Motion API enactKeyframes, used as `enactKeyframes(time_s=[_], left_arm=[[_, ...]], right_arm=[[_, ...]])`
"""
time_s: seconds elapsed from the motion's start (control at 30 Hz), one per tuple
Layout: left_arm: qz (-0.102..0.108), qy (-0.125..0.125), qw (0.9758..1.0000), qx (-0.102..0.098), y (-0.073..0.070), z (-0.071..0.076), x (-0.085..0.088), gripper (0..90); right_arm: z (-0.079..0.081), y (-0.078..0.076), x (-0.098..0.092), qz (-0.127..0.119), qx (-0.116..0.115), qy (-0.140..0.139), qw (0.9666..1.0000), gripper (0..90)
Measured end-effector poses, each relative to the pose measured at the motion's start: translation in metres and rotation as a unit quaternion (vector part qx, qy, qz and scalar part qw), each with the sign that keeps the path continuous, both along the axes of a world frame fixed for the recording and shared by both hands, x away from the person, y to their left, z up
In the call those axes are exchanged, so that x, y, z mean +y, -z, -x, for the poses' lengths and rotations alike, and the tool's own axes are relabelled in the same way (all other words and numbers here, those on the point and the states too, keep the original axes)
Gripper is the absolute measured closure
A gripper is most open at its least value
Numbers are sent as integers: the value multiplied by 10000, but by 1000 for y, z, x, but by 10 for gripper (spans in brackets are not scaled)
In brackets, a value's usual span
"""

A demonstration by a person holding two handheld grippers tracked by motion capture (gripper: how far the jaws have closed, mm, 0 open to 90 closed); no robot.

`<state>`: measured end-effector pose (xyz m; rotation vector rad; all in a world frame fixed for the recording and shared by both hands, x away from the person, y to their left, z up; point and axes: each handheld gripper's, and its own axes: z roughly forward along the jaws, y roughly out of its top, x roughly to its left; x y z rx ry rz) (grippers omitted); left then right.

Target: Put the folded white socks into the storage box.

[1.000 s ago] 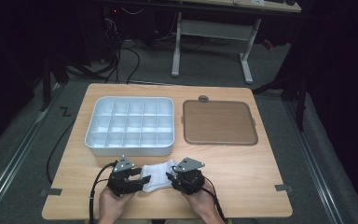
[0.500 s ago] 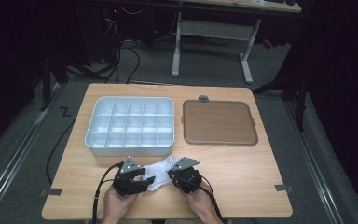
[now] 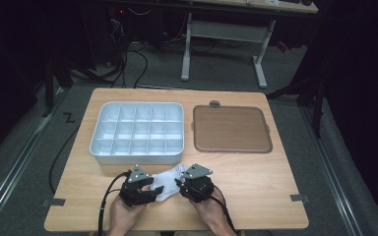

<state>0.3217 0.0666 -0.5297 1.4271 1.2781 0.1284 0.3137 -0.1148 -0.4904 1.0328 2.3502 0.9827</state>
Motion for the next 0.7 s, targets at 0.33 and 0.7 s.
enactKeyframes(time_s=[0.33, 0.7], left_arm=[[-161, -7, 9999, -32, 3, 1, 0, 466], [-254, 16, 9995, -192, 8, 5, -3, 464]], right_arm=[[-3, 5, -1, 190, -15, 92, 9998, 848], [6, 23, -23, 284, 182, 330, 9989, 847]])
